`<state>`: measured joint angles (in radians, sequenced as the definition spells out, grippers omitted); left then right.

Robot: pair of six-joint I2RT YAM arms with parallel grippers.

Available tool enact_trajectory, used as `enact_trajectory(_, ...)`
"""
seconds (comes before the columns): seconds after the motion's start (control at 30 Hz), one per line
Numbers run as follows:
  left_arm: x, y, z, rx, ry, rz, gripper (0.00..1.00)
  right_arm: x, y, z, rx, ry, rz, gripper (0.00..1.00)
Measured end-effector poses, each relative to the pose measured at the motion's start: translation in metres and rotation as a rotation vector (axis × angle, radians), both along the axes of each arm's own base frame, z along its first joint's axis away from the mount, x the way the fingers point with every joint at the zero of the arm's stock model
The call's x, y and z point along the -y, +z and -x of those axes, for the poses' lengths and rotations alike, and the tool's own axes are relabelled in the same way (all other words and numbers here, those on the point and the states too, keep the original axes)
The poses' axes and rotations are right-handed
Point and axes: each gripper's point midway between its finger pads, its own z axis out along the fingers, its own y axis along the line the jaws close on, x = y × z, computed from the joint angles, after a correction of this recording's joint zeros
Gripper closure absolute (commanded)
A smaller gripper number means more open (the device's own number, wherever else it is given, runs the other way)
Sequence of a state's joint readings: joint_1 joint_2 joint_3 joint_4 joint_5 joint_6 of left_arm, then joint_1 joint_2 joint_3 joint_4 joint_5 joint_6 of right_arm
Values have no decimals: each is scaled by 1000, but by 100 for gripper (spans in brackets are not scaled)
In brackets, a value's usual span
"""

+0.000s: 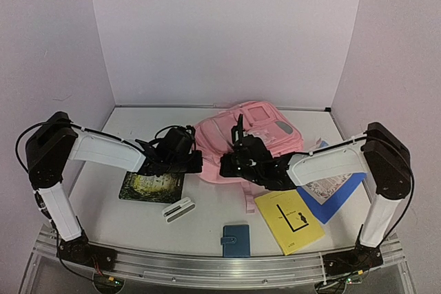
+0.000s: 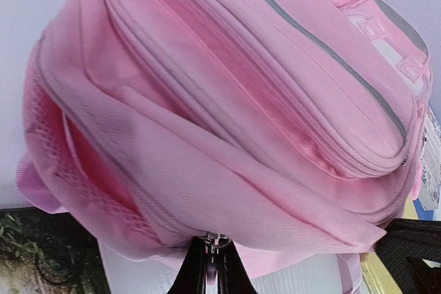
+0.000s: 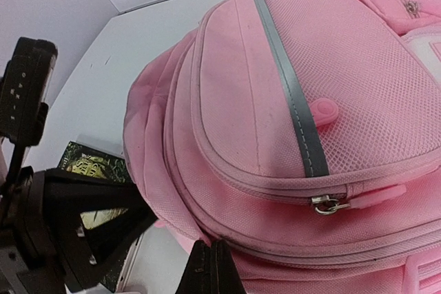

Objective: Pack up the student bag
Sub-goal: Unzip the student bag at the center of the board.

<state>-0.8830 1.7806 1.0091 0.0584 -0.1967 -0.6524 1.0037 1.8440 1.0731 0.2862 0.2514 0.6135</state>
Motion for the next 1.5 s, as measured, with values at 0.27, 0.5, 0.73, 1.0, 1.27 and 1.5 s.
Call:
enact_trajectory(0.27, -29, 4, -7, -32, 31, -18, 100, 7, 1, 15, 35, 51, 47, 100)
enact_trajectory(0.5, -52, -3, -9, -45, 7, -82, 100, 9, -1, 37, 81, 135, 137, 93)
enact_trajectory(0.73, -51, 1, 11, -61, -115, -44, 100, -6, 12, 50, 145, 220, 208, 55)
enact_trajectory(1.0, -51, 10, 26, -63, -159, 8, 100, -46, 54, 38, 232, 277, 179, 41)
enact_trajectory(1.27, -52, 11, 28, -63, -161, 17, 100, -72, 7, 31, 183, 338, 287, 45)
enact_trajectory(1.5, -56, 12, 31, -61, -156, 20, 100, -67, -24, 27, 142, 324, 374, 53)
